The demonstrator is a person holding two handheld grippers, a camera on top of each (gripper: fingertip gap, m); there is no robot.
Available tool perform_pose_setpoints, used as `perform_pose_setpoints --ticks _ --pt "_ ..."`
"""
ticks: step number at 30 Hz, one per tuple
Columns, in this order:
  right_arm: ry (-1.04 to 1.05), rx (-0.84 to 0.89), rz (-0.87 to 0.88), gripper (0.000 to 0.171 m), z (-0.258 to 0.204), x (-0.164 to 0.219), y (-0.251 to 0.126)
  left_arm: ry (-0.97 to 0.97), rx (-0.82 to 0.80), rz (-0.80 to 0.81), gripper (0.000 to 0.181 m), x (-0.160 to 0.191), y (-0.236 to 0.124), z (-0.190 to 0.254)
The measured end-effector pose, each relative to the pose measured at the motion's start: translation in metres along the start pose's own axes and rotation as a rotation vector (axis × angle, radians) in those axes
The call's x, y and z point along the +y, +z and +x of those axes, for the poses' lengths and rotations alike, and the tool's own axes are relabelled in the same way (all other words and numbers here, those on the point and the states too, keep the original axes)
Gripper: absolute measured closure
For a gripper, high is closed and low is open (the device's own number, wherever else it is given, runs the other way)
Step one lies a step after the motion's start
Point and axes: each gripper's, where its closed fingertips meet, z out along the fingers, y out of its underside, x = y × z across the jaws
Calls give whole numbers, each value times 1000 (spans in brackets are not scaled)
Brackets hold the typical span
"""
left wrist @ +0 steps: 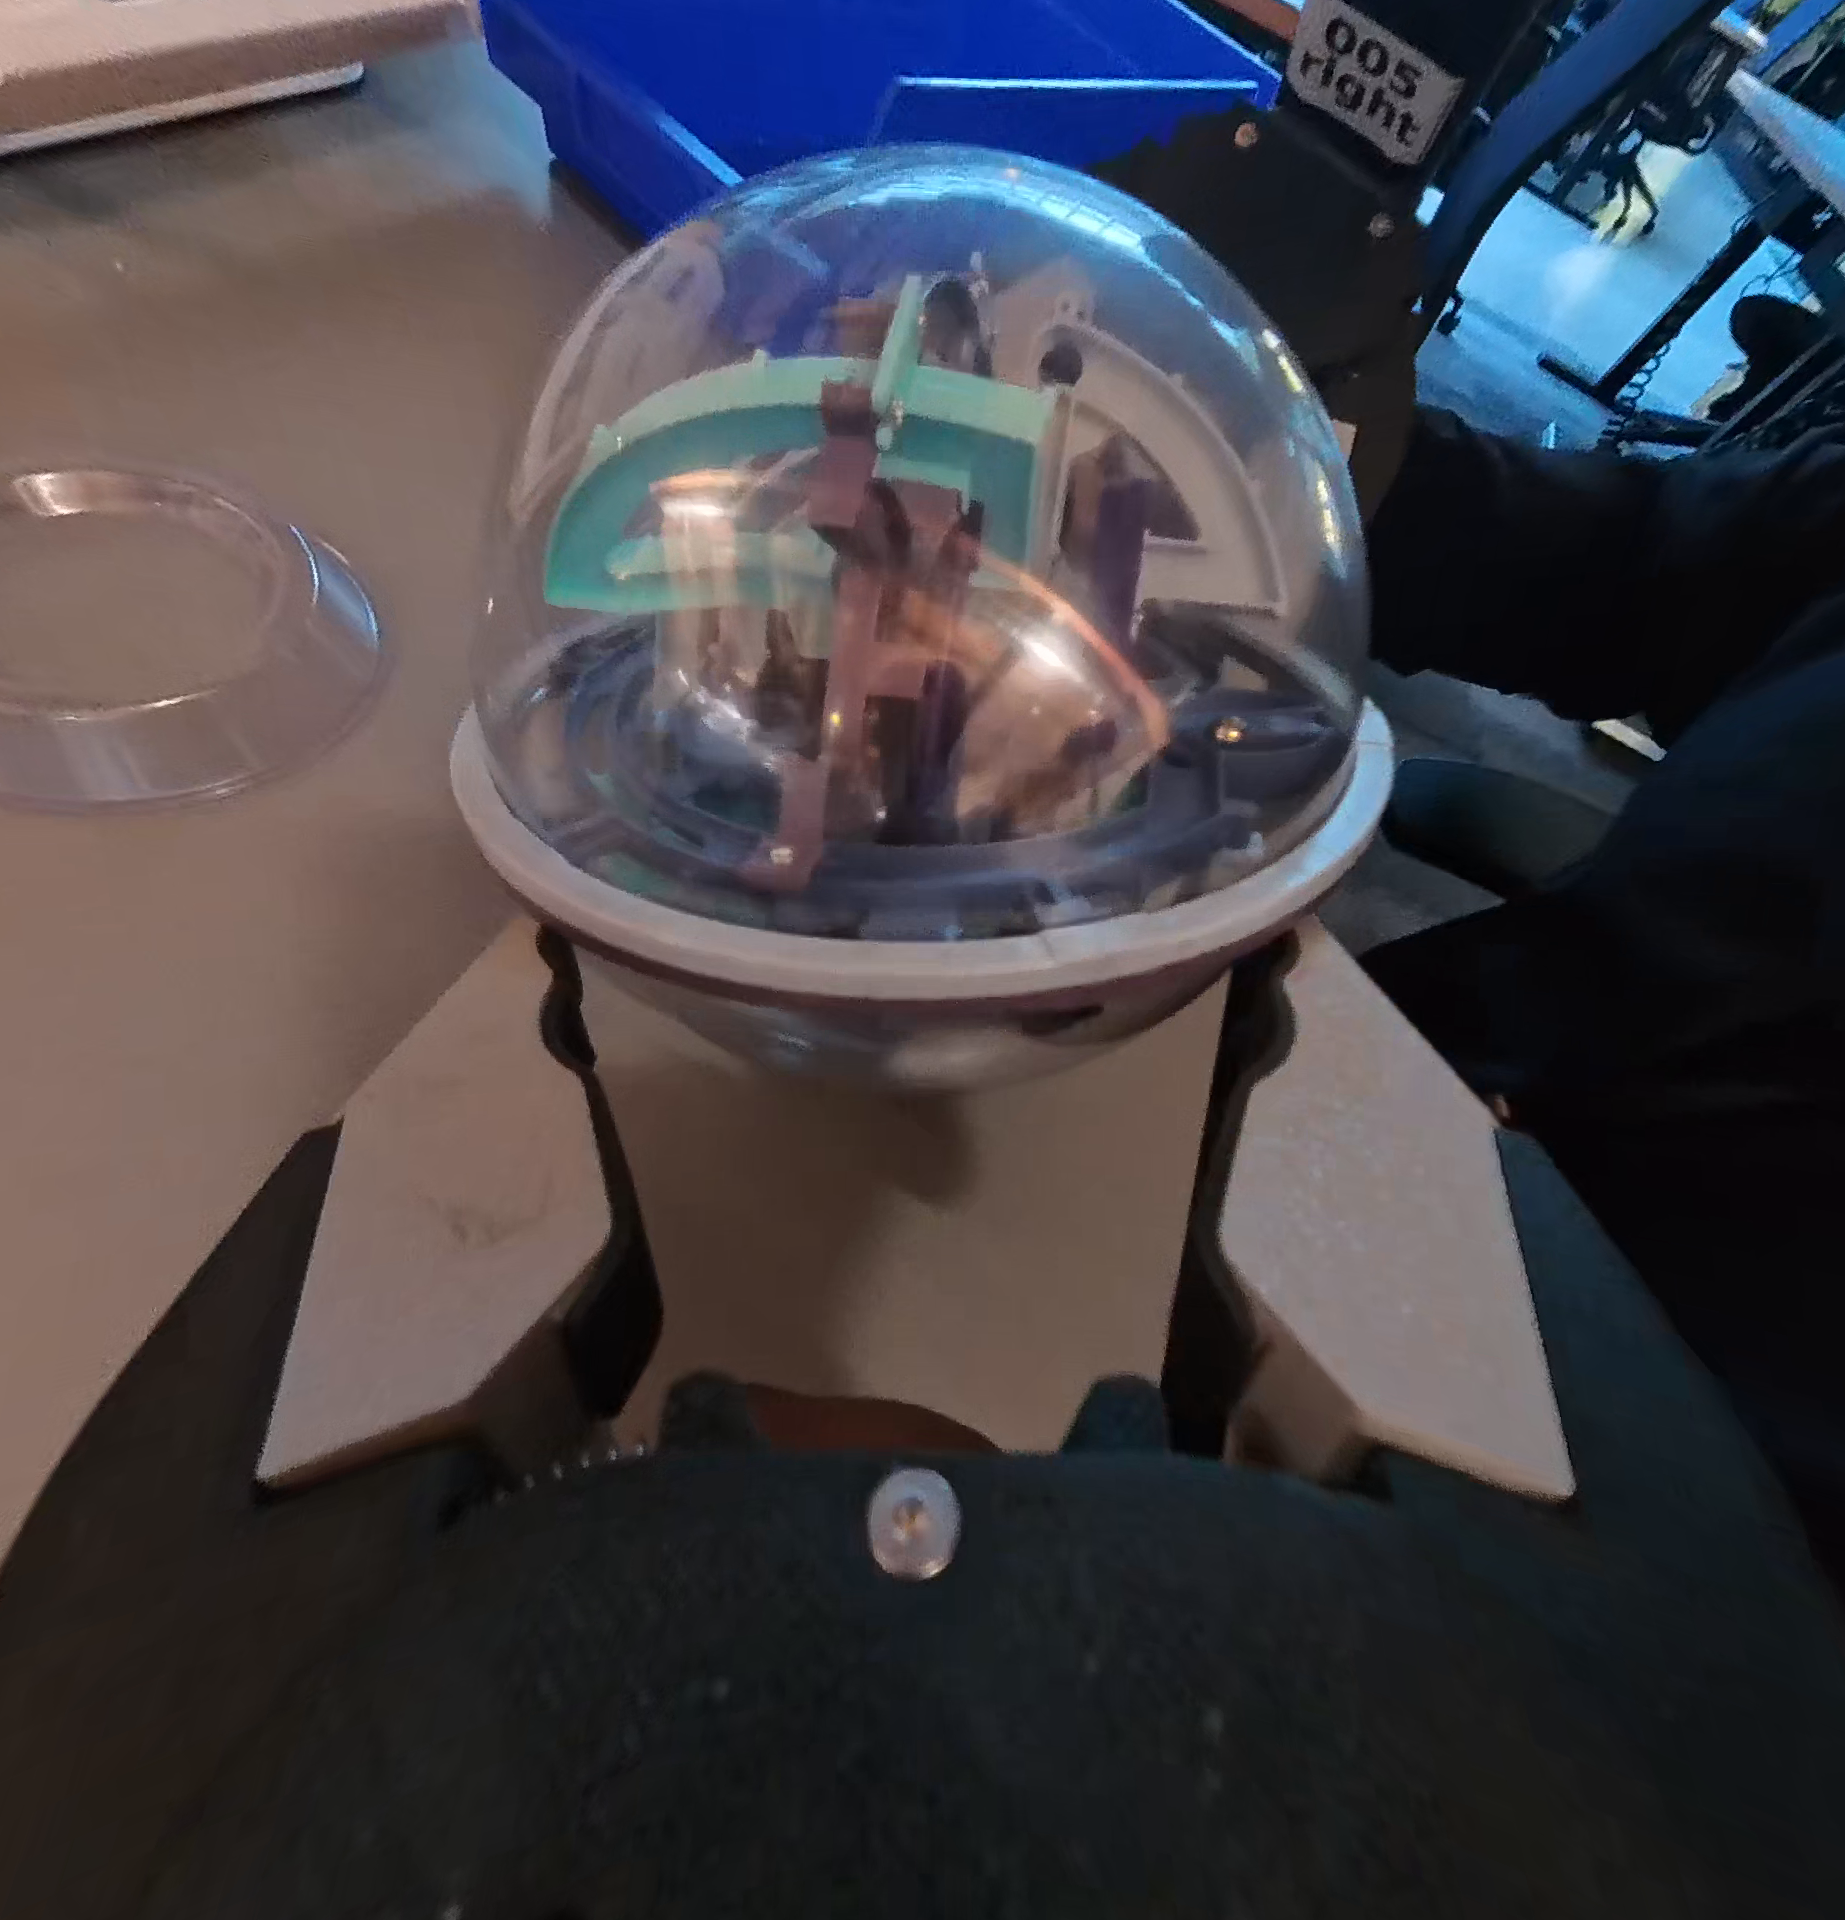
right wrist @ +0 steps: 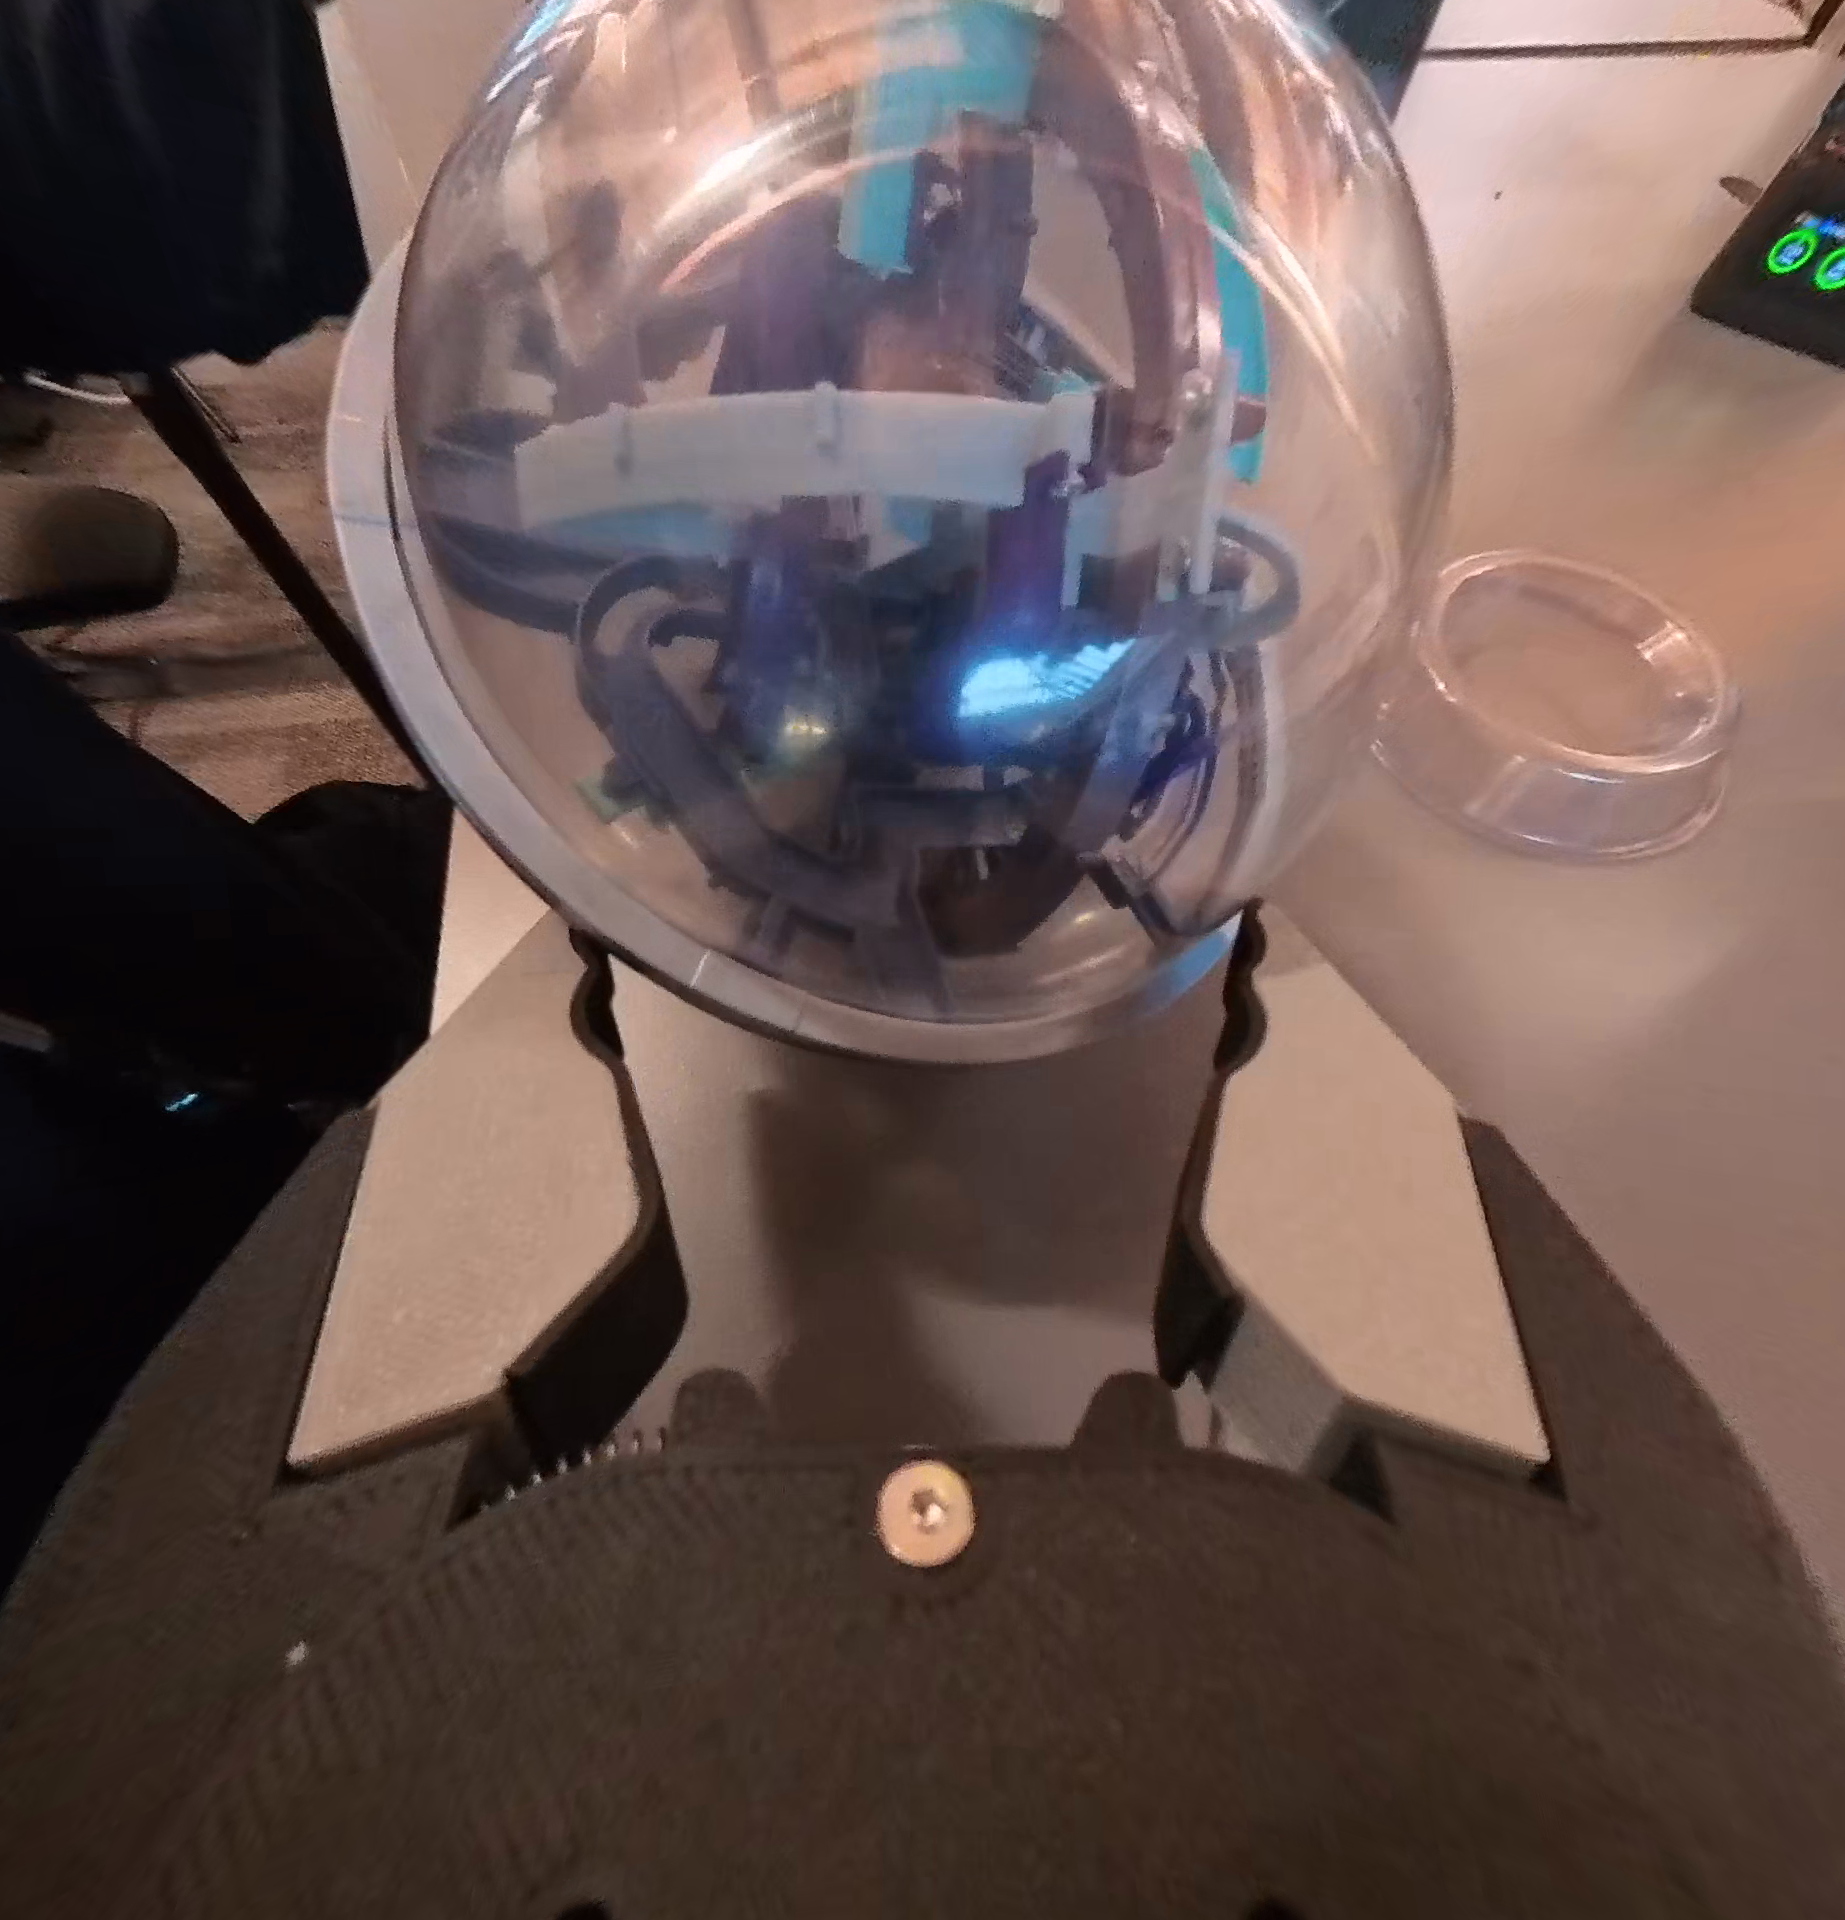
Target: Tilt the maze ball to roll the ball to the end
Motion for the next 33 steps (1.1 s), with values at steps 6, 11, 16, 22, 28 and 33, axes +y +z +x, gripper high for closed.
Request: perform_pose_setpoints --ticks 6,11,16,22,28,33 --pt "36 -40 6 56 -1 1 3 -44 -39 -31 53 -3 -2 1" --pt "-14 -34 -16 56 -5 7 13 26 -149 -131 50 -3 -6 4" --pt "-3 -21 -1 56 -5 4 14 26 -161 -149 47 0 -6 2" --pt "-34 8 -36 56 -5 8 17 78 -200 -155 45 -2 -6 2" --pt "-28 25 18 58 0 -3 8 68 -148 -82 45 -4 -5 -1" --pt "-44 36 -34 61 2 9 11 77 -154 -66 46 -5 0 -2"
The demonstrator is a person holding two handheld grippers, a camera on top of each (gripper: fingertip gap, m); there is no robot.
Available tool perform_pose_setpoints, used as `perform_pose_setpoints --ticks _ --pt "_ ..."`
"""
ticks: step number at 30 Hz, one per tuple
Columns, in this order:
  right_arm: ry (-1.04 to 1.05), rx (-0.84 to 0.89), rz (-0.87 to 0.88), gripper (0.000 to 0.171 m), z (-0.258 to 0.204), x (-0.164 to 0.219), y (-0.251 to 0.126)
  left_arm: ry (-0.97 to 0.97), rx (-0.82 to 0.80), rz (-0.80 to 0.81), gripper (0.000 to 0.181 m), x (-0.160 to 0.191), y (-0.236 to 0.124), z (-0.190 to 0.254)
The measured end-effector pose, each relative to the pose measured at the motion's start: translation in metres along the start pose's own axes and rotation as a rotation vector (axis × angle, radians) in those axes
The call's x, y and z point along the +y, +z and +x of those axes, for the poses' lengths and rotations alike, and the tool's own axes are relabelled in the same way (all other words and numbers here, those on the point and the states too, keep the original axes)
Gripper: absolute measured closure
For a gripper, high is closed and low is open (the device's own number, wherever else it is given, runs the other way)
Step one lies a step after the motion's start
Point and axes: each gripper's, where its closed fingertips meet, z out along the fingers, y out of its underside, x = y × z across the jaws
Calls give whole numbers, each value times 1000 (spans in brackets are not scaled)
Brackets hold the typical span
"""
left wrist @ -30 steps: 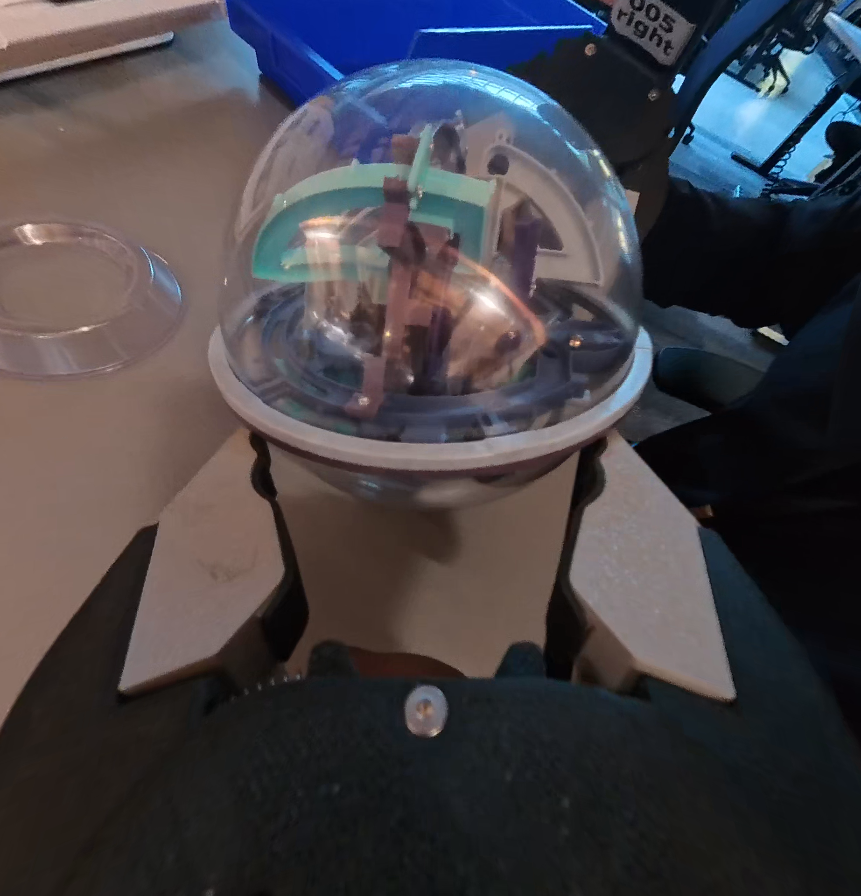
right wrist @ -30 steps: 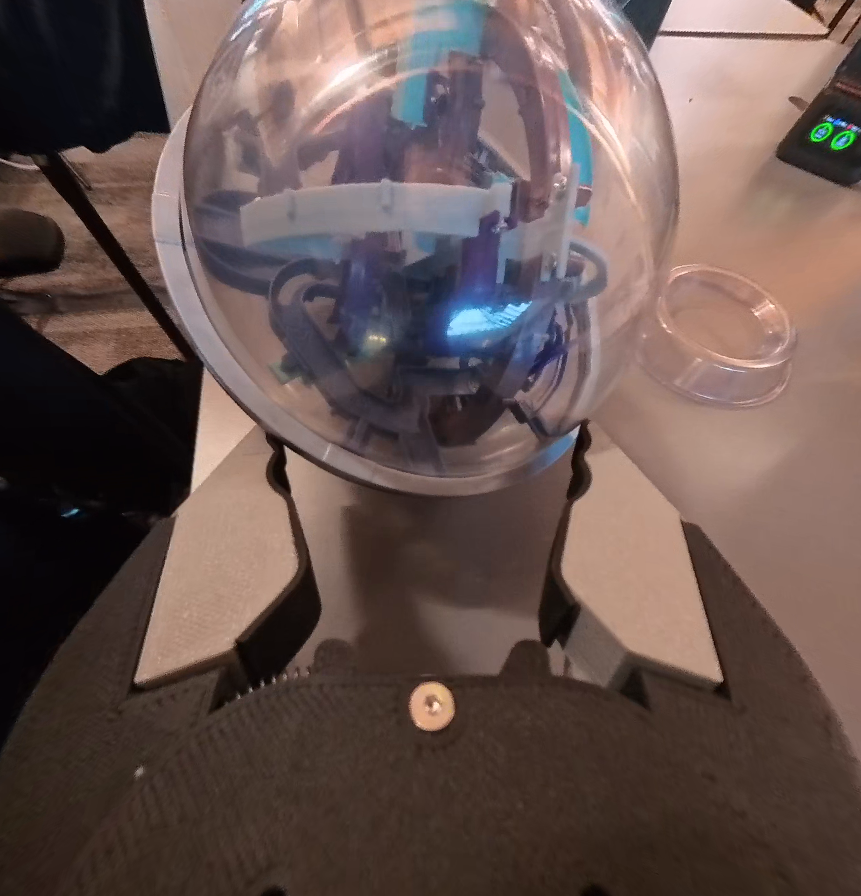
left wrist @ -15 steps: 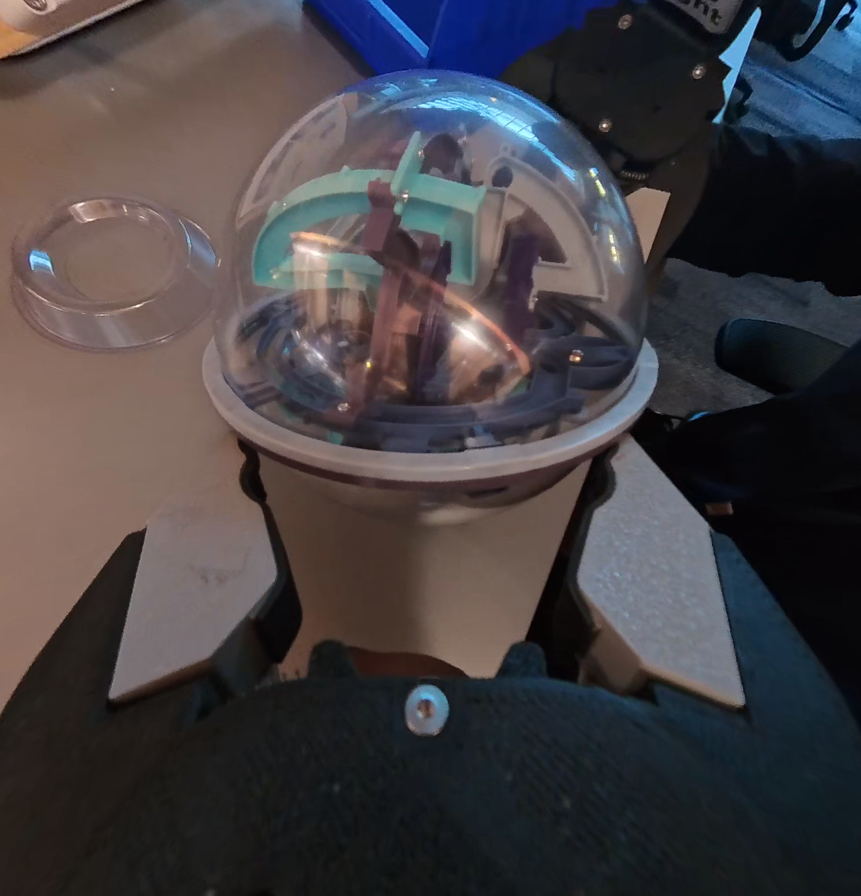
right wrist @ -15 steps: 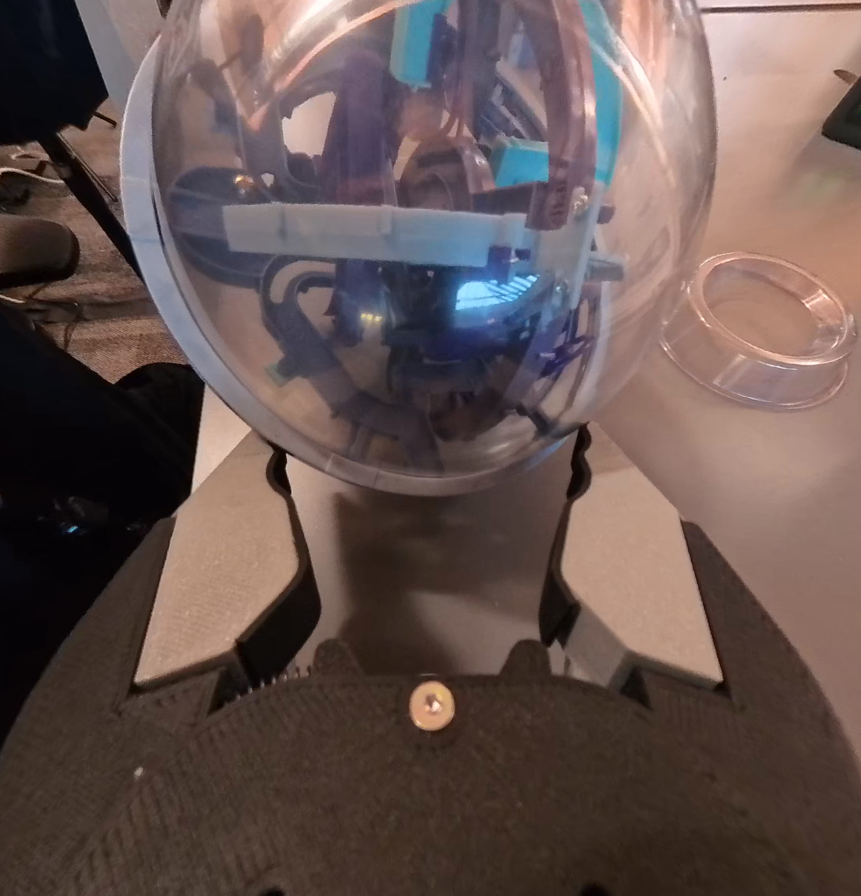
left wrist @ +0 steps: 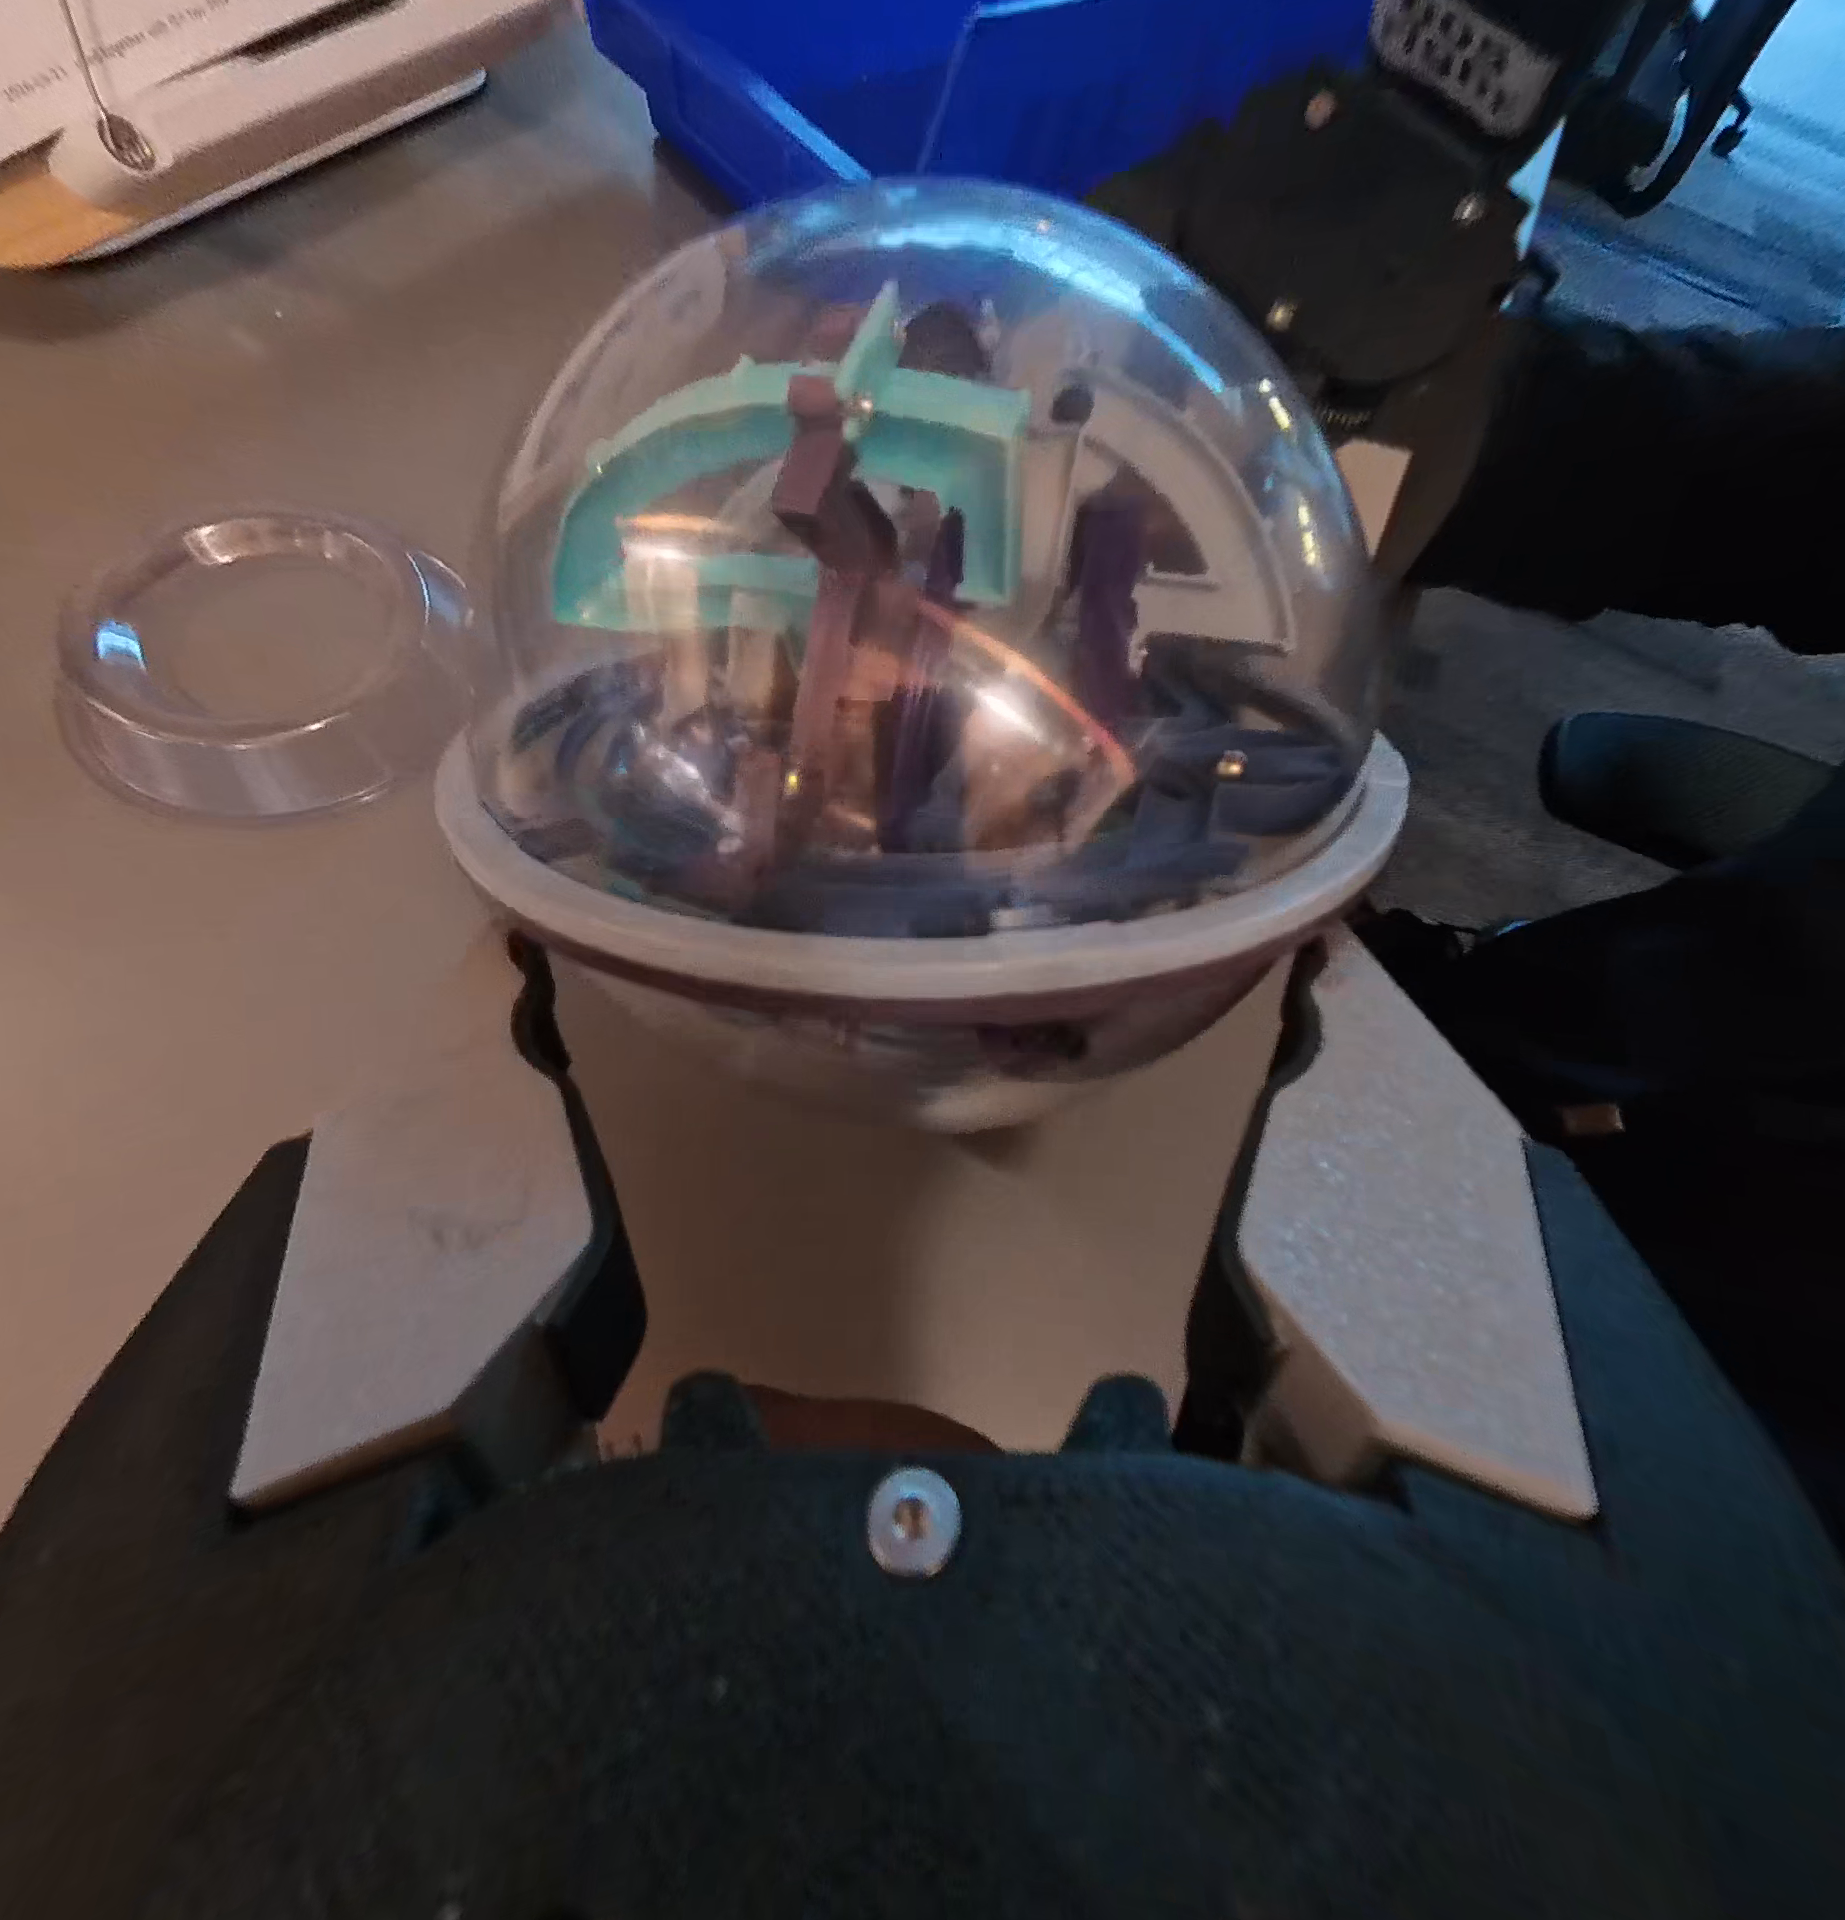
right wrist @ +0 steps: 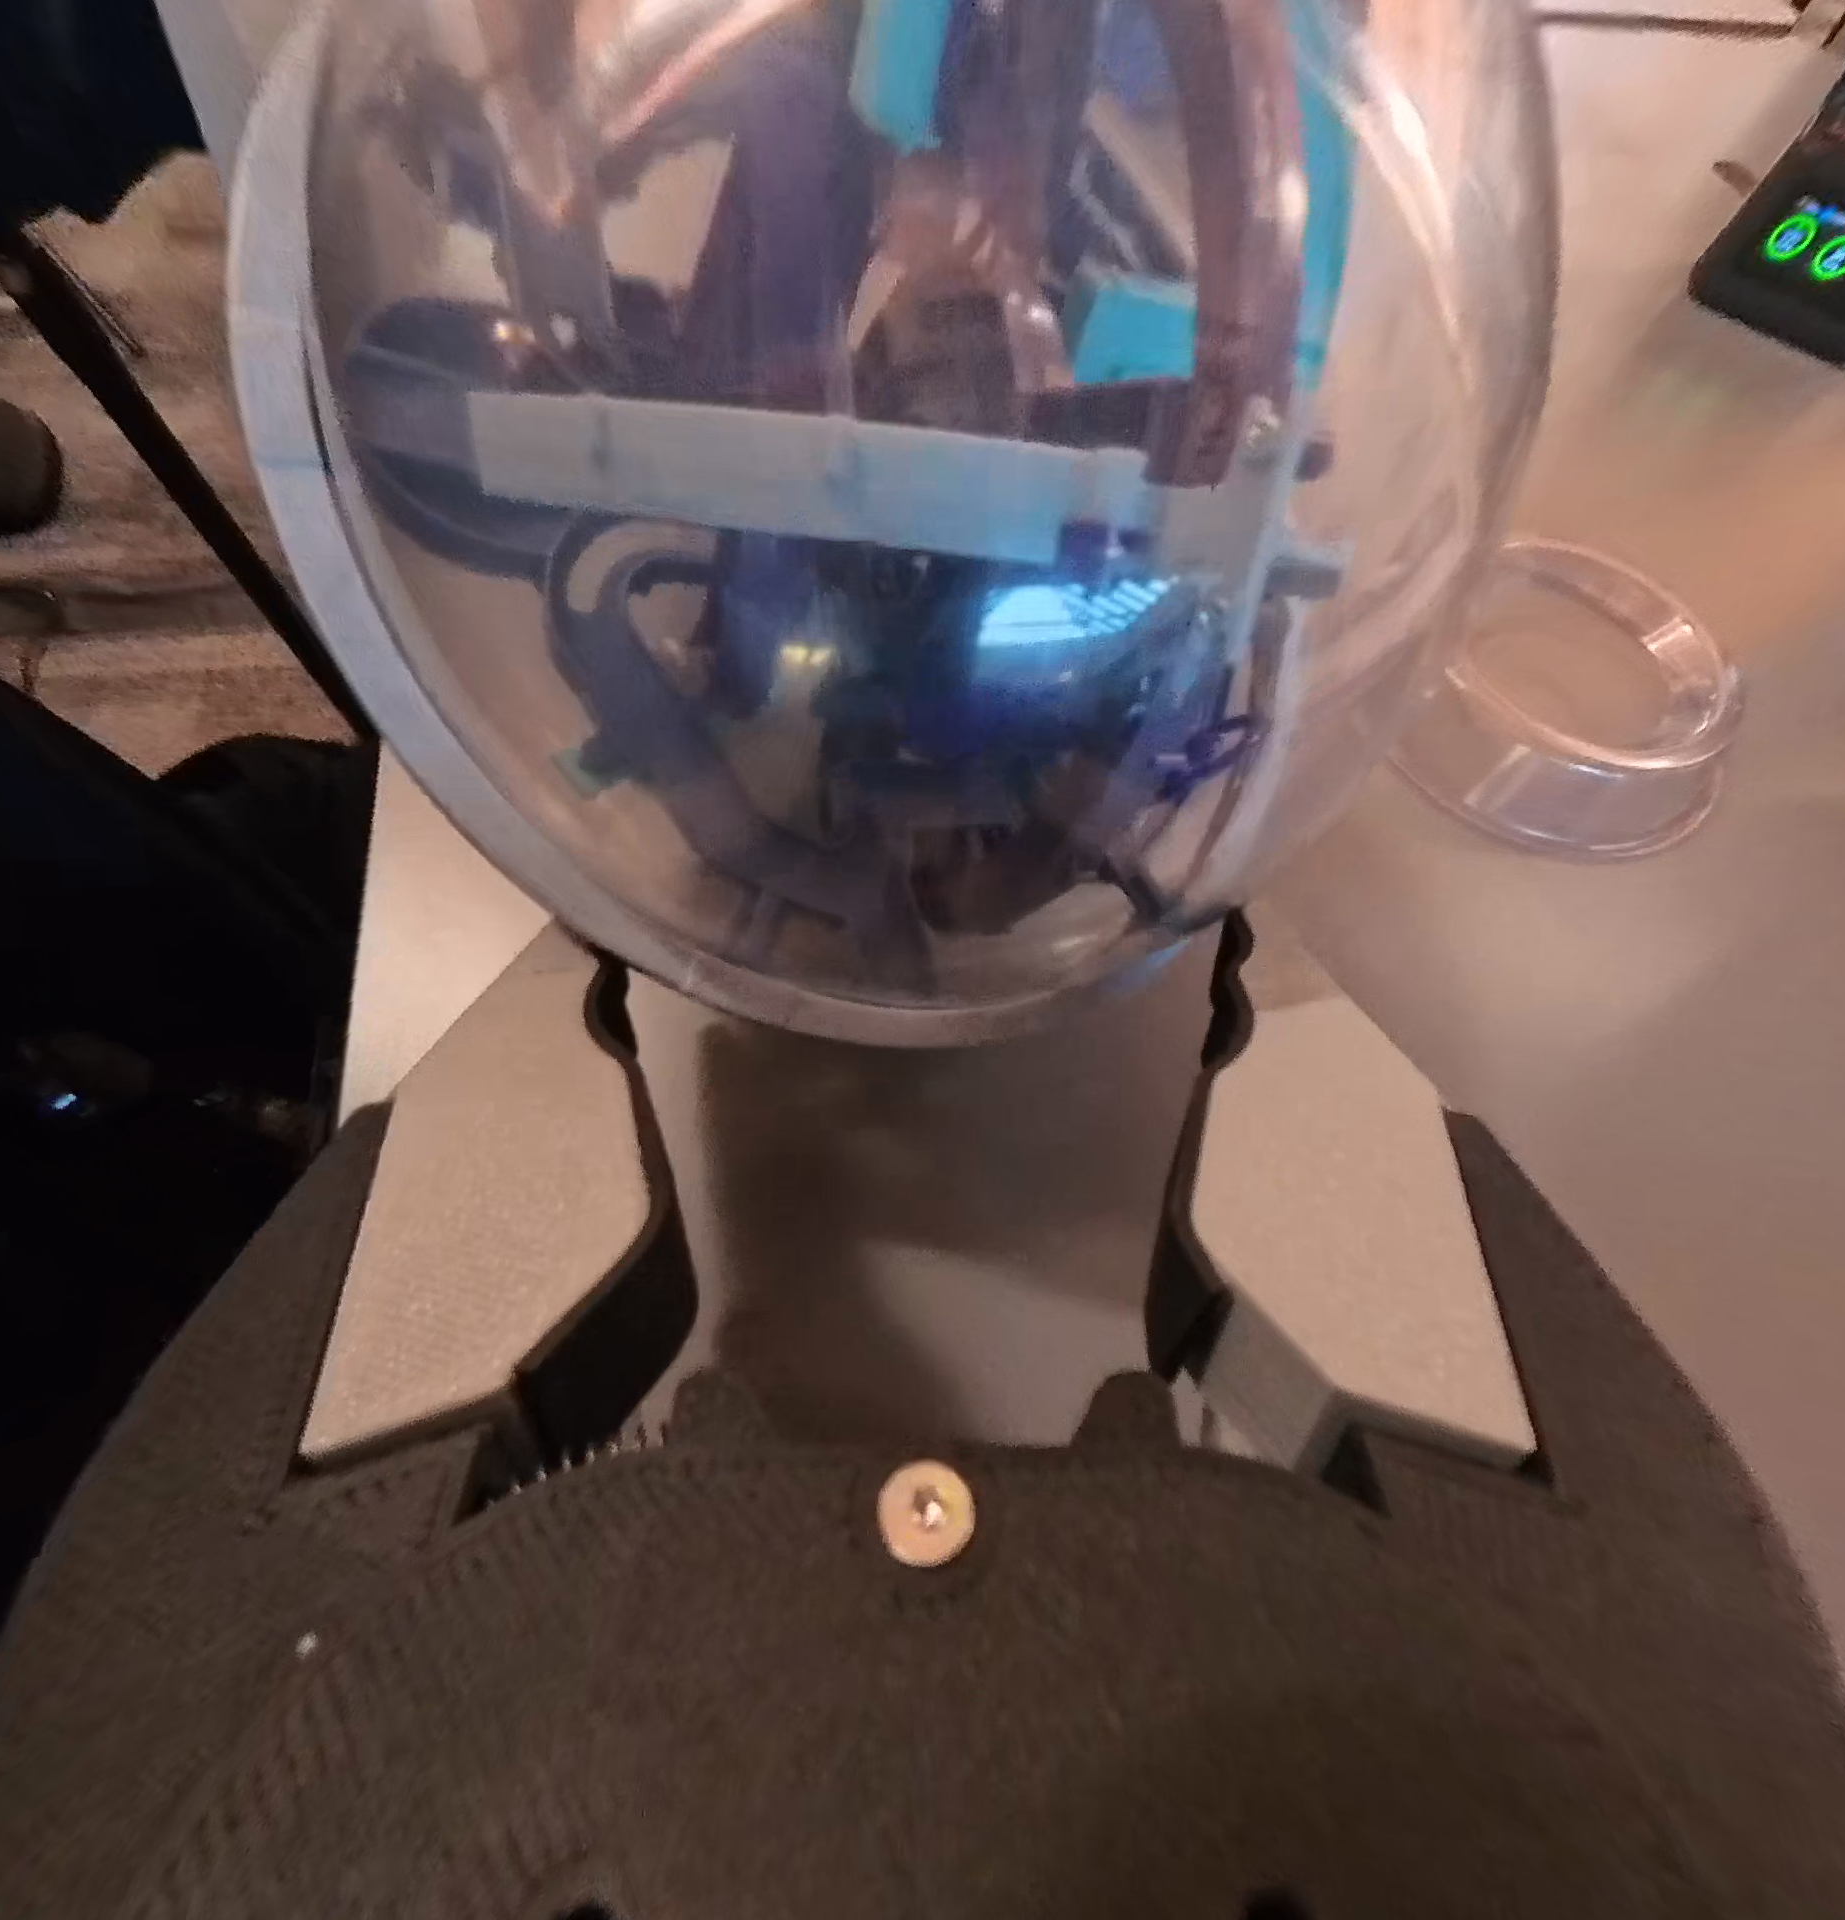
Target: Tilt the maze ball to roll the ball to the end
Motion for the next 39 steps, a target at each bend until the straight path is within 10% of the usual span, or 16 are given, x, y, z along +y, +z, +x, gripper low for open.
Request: perform_pose_setpoints --ticks 39 --pt "-91 72 -57 66 5 5 0 19 26 5 45 4 6 3"
